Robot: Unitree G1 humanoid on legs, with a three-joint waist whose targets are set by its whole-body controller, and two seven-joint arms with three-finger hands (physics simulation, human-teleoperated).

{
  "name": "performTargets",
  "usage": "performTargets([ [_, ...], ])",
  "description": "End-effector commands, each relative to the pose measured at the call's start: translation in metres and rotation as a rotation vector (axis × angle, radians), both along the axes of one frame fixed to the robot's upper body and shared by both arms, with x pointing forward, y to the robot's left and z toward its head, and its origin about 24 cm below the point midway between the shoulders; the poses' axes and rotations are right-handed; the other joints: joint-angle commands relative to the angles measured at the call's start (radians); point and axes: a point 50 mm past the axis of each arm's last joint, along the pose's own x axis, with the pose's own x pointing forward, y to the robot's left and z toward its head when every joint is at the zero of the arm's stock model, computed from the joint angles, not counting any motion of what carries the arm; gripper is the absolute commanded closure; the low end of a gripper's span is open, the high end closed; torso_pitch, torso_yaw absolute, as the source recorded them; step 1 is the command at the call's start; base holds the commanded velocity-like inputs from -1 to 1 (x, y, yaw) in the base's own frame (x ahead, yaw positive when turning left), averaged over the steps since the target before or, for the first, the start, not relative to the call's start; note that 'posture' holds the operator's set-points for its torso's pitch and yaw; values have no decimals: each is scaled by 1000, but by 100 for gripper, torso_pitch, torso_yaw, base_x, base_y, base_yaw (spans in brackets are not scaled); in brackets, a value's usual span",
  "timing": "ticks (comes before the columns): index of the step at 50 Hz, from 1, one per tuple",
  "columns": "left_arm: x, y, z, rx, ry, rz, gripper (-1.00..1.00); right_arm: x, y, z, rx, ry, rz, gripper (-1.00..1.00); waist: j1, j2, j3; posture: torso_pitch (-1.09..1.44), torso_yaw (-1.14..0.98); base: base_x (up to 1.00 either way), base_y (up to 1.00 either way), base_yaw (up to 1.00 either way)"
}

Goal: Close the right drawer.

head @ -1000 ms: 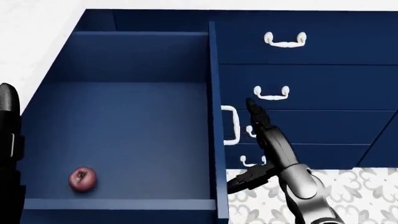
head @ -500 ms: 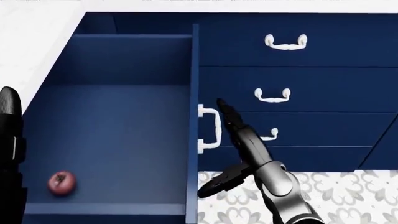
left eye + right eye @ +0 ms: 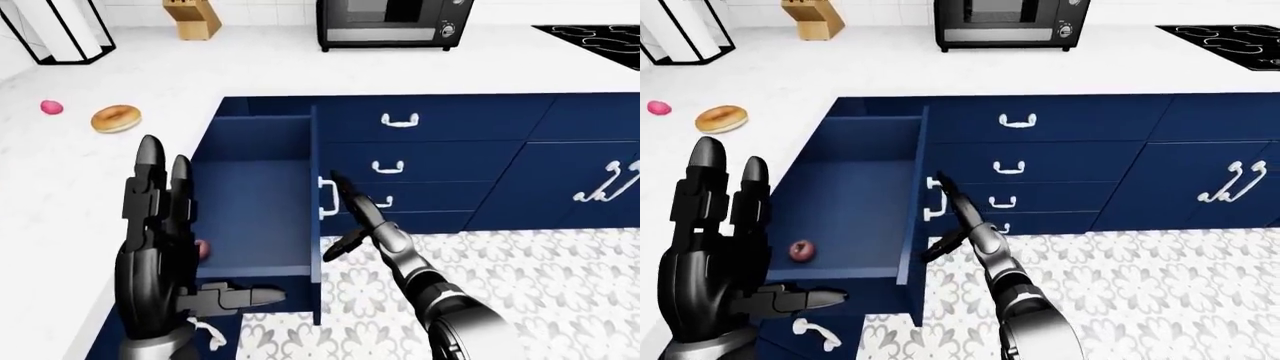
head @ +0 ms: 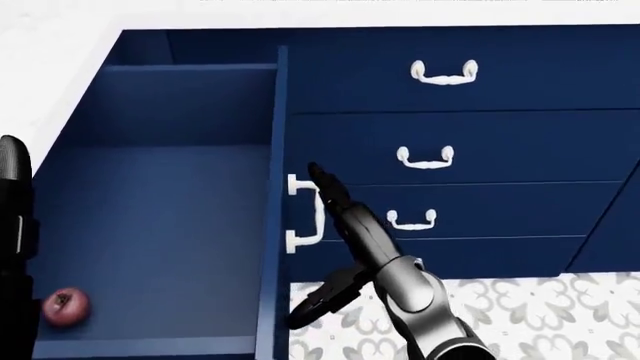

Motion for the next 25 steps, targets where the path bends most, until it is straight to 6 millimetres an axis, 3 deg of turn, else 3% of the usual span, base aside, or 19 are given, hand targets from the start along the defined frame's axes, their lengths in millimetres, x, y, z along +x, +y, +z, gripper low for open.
performTargets([
  [1,-5,-1,12,8,-76,-4,-100,6,21,23,8,-100,113,-100,9,4,-20,0,0,0,0,0],
  [25,-7,-1,14,5,-78,-6,-100,-2,46,19,-14,-70,215,-100,9,10,-25,0,0,0,0,0],
])
